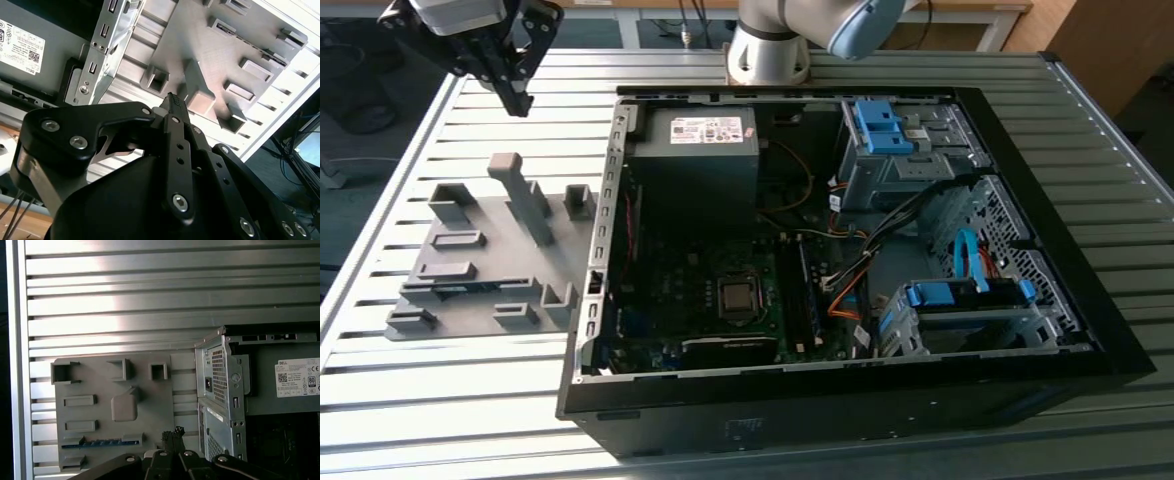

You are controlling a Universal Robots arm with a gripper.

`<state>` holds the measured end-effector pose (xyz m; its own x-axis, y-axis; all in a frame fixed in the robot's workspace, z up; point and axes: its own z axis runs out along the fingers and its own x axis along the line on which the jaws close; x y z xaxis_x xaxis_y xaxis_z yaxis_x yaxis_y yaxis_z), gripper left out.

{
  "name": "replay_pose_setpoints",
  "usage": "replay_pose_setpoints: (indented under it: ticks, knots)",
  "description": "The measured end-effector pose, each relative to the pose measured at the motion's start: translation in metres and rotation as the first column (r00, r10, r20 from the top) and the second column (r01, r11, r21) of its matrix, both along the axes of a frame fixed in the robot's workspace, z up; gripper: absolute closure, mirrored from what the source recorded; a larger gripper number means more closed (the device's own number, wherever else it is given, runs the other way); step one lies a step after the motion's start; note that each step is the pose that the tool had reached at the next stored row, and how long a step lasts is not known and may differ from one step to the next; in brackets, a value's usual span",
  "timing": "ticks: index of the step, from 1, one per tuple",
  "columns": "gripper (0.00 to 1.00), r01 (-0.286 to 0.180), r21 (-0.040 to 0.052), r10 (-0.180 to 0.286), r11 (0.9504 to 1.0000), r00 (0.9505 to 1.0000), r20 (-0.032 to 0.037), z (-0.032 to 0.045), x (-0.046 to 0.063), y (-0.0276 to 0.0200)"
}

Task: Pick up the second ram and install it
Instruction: 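Reach for the second ram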

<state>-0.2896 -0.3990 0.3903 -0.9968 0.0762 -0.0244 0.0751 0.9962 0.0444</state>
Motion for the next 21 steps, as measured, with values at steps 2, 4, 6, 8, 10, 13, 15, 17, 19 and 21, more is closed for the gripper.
replay_pose_setpoints:
  ticks: [2,4,6,8,10,13,15,17,19,21]
  knots:
    - [0.89,0.000,0.0000,0.000,1.0000,1.0000,0.0000,0.0000,-0.002,0.0000]
    - [0.89,0.000,0.0000,0.000,1.0000,1.0000,0.0000,0.0000,-0.003,0.0000]
    - [0.89,0.000,0.0000,0.000,1.0000,1.0000,0.0000,0.0000,-0.005,0.0000]
    - [0.89,0.000,0.0000,0.000,1.0000,1.0000,0.0000,0.0000,-0.006,0.0000]
    - [0.89,0.000,0.0000,0.000,1.0000,1.0000,0.0000,0.0000,-0.007,0.0000]
    - [0.89,0.000,0.0000,0.000,1.0000,1.0000,0.0000,0.0000,-0.009,0.0000]
    - [0.89,0.000,0.0000,0.000,1.0000,1.0000,0.0000,0.0000,-0.010,0.0000]
    - [0.89,0.000,-0.0001,0.000,1.0000,1.0000,0.0000,0.0000,-0.011,0.0000]
    - [0.89,0.000,0.0000,0.000,1.0000,1.0000,0.0000,0.0000,-0.012,0.0000]
    - [0.89,0.000,0.0000,0.000,1.0000,1.0000,0.0000,0.0000,-0.013,0.0000]
